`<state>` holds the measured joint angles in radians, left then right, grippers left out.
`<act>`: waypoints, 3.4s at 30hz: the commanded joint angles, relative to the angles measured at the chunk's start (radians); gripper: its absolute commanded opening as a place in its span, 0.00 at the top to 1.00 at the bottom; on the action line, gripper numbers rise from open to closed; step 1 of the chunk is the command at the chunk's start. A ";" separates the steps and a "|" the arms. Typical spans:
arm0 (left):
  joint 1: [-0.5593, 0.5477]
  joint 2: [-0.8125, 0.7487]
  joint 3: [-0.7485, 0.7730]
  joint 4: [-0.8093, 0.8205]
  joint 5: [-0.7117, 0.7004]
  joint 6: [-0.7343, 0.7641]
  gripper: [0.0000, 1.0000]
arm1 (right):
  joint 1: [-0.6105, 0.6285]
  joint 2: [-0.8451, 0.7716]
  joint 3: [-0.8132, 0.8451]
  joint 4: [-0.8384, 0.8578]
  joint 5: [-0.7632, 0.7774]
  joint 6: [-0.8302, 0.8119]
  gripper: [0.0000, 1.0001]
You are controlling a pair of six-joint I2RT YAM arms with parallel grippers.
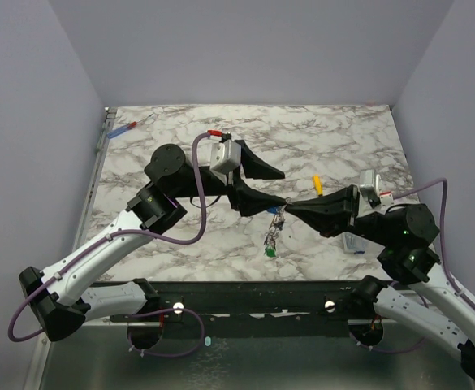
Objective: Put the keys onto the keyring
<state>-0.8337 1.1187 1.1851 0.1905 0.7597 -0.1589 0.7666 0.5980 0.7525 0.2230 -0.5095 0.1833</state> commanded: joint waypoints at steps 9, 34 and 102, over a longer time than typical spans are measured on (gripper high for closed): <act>-0.007 0.004 0.002 0.082 0.054 -0.017 0.56 | 0.003 0.022 0.061 0.013 0.021 -0.023 0.99; -0.008 -0.018 -0.045 0.086 0.055 0.014 0.65 | 0.003 0.057 0.105 0.003 0.012 -0.023 0.99; 0.000 0.137 0.229 -0.502 0.071 0.241 1.00 | 0.003 0.091 0.229 -0.220 -0.078 -0.165 0.96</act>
<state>-0.8379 1.2217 1.4006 -0.2615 0.8738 0.0616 0.7593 0.6937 0.9146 -0.0631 -0.5549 0.0471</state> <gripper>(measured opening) 0.018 0.018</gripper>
